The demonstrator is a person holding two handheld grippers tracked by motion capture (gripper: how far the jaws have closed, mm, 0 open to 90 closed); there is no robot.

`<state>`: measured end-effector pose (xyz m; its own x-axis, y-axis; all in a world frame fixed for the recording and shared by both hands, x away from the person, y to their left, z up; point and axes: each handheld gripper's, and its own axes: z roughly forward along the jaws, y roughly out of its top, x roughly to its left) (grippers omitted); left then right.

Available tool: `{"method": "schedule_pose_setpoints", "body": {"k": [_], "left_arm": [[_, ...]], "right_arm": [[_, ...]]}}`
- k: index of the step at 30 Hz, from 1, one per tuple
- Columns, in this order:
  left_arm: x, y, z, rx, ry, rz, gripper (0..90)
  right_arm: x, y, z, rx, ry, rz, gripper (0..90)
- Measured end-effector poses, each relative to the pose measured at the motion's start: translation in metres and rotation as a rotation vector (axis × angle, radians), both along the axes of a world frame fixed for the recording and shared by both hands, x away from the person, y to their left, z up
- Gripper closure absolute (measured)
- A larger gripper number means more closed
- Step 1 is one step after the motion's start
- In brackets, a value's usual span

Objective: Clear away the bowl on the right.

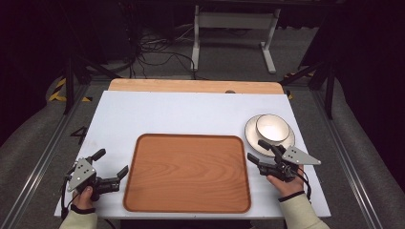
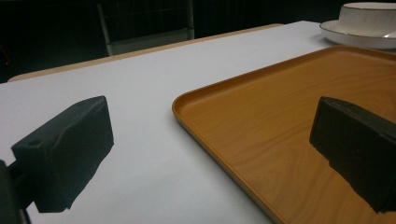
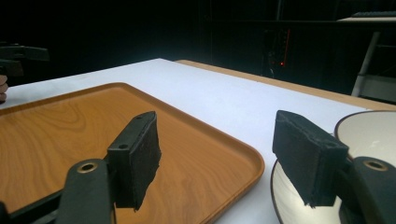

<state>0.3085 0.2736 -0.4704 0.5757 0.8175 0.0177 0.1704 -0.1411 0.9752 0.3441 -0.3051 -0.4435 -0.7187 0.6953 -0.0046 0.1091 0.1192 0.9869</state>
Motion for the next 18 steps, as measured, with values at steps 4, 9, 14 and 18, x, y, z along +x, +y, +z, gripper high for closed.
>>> {"method": "schedule_pose_setpoints", "body": {"k": [4,9,14,18], "left_arm": [[0.000,0.000,0.000,-0.003,0.001,0.001,0.3],[0.001,0.000,0.000,0.009,0.014,-0.020,0.3],[0.001,0.000,0.000,-0.001,0.022,-0.010,0.3],[0.001,0.000,0.000,0.002,0.022,-0.018,0.3]], "right_arm": [[0.001,0.002,0.005,-0.046,0.035,-0.012,33.8],[0.000,0.005,0.011,-0.075,0.053,-0.020,33.9],[0.002,0.002,0.024,-0.066,0.062,-0.046,33.8],[0.002,0.001,0.028,-0.084,0.070,-0.048,35.5]]}}
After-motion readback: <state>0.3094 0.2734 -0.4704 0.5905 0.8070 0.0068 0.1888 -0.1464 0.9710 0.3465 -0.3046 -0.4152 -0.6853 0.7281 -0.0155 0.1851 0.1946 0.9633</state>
